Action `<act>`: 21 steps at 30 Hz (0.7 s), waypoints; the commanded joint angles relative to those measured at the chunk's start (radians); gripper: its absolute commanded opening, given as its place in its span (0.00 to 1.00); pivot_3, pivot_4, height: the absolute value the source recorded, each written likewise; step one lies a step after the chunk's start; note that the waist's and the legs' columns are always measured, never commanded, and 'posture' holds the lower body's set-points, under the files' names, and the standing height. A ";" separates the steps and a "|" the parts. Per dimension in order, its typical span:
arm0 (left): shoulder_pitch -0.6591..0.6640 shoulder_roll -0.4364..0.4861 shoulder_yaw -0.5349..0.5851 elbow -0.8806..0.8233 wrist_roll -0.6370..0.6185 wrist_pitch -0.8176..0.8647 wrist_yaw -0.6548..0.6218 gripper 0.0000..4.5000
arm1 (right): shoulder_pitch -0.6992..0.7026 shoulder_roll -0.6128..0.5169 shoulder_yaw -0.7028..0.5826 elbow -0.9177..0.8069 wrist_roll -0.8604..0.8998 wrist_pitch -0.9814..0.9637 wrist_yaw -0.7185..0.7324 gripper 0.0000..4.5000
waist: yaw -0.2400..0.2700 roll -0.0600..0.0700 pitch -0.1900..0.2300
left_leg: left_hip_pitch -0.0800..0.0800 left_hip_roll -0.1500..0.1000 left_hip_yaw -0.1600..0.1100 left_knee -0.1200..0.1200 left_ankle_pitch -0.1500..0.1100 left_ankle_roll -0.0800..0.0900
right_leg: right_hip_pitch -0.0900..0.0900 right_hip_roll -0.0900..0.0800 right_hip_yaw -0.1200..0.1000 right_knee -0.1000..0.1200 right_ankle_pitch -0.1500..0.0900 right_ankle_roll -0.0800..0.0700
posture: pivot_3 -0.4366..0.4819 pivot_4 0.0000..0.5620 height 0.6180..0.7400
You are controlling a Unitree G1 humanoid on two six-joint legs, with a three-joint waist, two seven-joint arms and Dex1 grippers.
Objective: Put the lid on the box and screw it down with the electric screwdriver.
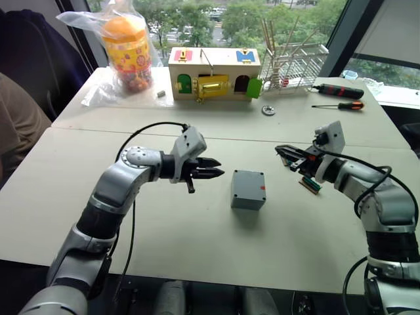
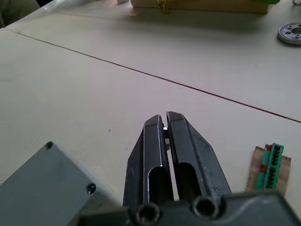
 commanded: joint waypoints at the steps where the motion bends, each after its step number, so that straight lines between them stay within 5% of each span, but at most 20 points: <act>1: -0.001 0.015 -0.016 -0.074 -0.043 0.027 -0.030 0.27 | 0.030 0.003 -0.042 -0.139 0.075 0.060 -0.028 0.01 | 0.000 0.000 0.000 | 0.000 0.000 0.000 0.000 0.000 0.000 | 0.000 0.000 0.000 0.000 0.000 0.000 | 0.48 0.27 0.74; 21: -0.001 0.004 -0.031 -0.061 -0.041 0.020 0.003 0.27 | 0.058 0.036 0.024 -0.144 0.102 0.074 -0.090 0.01 | 0.001 0.000 0.000 | 0.001 -0.001 0.000 0.000 0.000 0.001 | 0.000 0.000 0.000 0.000 0.000 0.000 | 0.48 0.27 0.74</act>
